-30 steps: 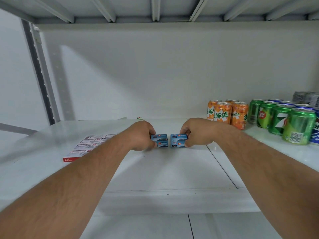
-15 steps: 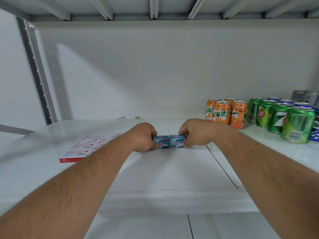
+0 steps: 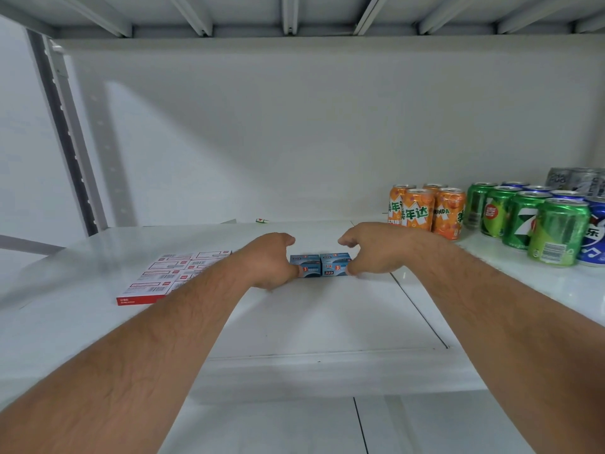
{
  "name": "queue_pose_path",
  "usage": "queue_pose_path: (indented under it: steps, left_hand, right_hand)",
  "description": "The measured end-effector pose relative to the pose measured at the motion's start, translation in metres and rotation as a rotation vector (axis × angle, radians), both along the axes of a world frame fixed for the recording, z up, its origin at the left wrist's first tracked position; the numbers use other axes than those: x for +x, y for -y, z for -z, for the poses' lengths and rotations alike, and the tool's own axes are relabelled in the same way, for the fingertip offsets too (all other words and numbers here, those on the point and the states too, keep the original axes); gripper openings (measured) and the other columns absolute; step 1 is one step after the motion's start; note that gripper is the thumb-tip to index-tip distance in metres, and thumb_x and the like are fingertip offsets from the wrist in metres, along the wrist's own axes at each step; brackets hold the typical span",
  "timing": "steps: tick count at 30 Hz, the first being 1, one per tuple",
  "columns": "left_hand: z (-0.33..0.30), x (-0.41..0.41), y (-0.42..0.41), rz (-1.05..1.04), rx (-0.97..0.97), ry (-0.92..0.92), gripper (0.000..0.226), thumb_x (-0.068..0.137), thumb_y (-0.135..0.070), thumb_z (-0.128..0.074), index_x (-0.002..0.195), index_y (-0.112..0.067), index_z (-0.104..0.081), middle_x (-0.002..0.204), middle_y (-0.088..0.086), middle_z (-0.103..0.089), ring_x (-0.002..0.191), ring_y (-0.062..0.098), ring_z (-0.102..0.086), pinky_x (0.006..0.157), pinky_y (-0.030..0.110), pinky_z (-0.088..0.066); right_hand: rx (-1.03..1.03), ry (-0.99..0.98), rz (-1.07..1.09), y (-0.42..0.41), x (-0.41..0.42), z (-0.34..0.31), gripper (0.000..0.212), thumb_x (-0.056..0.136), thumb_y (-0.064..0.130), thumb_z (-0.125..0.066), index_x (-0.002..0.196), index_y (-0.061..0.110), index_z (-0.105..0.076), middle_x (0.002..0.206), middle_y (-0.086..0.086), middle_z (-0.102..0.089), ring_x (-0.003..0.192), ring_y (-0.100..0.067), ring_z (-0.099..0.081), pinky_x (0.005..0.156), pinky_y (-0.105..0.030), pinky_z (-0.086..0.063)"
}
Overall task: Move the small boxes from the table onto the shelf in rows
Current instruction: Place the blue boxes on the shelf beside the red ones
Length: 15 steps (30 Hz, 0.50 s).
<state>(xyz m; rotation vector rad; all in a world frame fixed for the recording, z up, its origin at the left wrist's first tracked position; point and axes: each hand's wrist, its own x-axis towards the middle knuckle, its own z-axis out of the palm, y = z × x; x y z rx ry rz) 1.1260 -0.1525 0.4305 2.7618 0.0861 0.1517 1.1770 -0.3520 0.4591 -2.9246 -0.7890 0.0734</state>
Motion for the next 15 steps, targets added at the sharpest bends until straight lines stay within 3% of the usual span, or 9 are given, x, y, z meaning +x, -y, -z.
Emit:
queue_pose_path:
  steps: [4,10,15]
  left_hand:
    - [-0.004,-0.017,-0.01,-0.022,0.103,0.015,0.077,0.091,-0.045,-0.057,0.154,-0.026,-0.018,0.16,-0.006,-0.023,0.144,0.02,-0.028,0.116,0.035,-0.029]
    - [-0.004,-0.055,-0.013,-0.073,0.305,0.078,0.069,0.091,-0.052,-0.048,0.152,-0.029,-0.024,0.157,-0.005,-0.029,0.139,0.025,-0.034,0.111,0.039,-0.032]
    - [0.0,-0.093,-0.02,-0.142,0.371,0.097,0.067,0.09,-0.054,-0.047,0.148,-0.027,-0.03,0.151,0.0,-0.037,0.134,0.028,-0.038,0.106,0.042,-0.035]
  right_hand:
    - [0.071,0.039,0.011,0.001,-0.019,-0.007,0.064,0.097,0.034,-0.06,0.155,0.024,-0.033,0.159,0.005,-0.034,0.143,-0.017,-0.036,0.11,-0.027,-0.031]
    - [0.042,0.136,0.0,-0.029,-0.054,0.006,0.068,0.095,0.053,-0.054,0.154,0.027,-0.032,0.157,-0.001,-0.035,0.145,-0.024,-0.028,0.115,-0.044,-0.034]
    - [0.021,0.18,-0.057,-0.052,-0.087,0.02,0.044,0.092,0.053,-0.054,0.121,0.02,-0.051,0.121,0.0,-0.05,0.125,-0.028,-0.044,0.097,-0.045,-0.045]
